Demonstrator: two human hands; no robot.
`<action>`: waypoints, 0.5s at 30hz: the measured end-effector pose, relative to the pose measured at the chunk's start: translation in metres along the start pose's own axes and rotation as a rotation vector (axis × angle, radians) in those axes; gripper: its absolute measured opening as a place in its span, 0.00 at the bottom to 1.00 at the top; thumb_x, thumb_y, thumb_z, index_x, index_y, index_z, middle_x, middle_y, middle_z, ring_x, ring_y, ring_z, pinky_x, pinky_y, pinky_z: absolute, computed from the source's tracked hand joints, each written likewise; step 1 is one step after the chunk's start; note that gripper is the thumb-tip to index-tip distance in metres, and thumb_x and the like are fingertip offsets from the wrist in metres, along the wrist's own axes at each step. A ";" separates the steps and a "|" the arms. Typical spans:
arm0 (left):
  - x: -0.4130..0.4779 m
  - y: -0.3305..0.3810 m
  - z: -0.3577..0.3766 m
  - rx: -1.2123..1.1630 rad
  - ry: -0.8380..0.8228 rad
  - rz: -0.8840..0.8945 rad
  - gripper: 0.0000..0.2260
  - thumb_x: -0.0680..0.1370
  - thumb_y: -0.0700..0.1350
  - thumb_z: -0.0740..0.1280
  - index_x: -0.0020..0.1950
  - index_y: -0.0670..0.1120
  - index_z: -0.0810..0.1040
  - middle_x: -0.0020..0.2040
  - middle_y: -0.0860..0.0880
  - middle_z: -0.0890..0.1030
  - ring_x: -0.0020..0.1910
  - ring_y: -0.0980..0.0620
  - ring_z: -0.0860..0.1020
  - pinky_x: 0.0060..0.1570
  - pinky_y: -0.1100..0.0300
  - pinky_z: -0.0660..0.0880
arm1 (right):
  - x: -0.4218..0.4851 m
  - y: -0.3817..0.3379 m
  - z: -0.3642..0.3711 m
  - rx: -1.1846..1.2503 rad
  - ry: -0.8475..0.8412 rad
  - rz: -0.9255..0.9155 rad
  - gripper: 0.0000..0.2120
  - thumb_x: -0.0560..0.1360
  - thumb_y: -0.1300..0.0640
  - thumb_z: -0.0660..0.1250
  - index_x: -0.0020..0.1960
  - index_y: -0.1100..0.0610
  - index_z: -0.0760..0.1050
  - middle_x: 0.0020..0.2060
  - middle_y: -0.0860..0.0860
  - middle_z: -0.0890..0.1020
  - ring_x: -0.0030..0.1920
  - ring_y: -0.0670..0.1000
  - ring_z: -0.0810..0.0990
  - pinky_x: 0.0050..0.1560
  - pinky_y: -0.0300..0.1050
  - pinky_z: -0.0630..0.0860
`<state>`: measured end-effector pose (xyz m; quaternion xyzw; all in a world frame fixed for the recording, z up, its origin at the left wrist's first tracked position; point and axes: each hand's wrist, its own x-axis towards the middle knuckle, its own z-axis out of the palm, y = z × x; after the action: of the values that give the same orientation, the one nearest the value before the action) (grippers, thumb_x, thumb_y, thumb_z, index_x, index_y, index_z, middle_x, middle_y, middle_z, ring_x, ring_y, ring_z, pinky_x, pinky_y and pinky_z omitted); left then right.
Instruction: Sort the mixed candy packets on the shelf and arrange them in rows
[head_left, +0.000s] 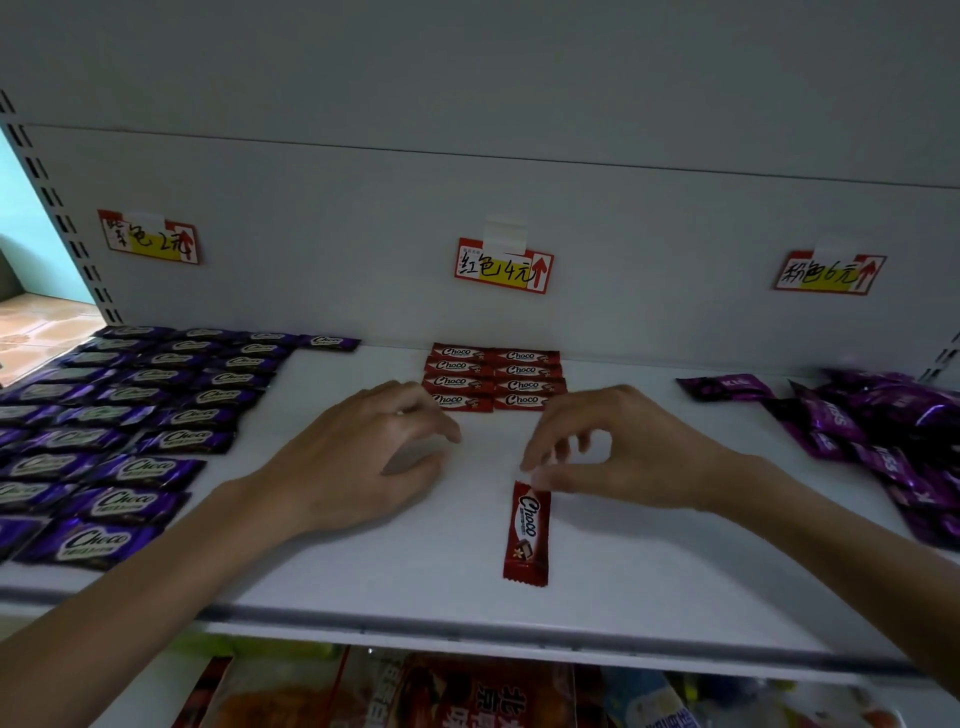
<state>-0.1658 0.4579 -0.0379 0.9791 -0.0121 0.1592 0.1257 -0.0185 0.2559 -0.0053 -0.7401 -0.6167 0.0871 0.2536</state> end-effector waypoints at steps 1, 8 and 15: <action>-0.005 0.003 0.002 0.003 -0.023 0.004 0.24 0.72 0.63 0.51 0.60 0.56 0.76 0.53 0.62 0.70 0.53 0.64 0.67 0.51 0.72 0.64 | -0.004 -0.009 0.004 0.002 -0.015 0.006 0.07 0.71 0.49 0.71 0.45 0.51 0.82 0.38 0.43 0.81 0.39 0.42 0.77 0.38 0.33 0.71; -0.022 0.013 0.008 0.021 -0.066 -0.028 0.28 0.71 0.66 0.46 0.65 0.59 0.70 0.58 0.63 0.68 0.58 0.66 0.64 0.57 0.68 0.65 | -0.013 -0.029 0.013 -0.199 -0.136 0.023 0.10 0.73 0.48 0.67 0.52 0.47 0.80 0.43 0.43 0.79 0.41 0.40 0.75 0.44 0.28 0.70; -0.030 0.016 0.011 0.011 0.107 -0.128 0.23 0.73 0.58 0.52 0.58 0.51 0.79 0.53 0.58 0.76 0.52 0.61 0.71 0.48 0.71 0.65 | 0.001 -0.035 0.026 -0.254 0.011 0.100 0.07 0.75 0.54 0.67 0.50 0.51 0.82 0.44 0.41 0.81 0.40 0.39 0.74 0.42 0.26 0.70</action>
<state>-0.1923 0.4395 -0.0535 0.9687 0.0581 0.2032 0.1305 -0.0597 0.2676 -0.0105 -0.7967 -0.5836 0.0168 0.1565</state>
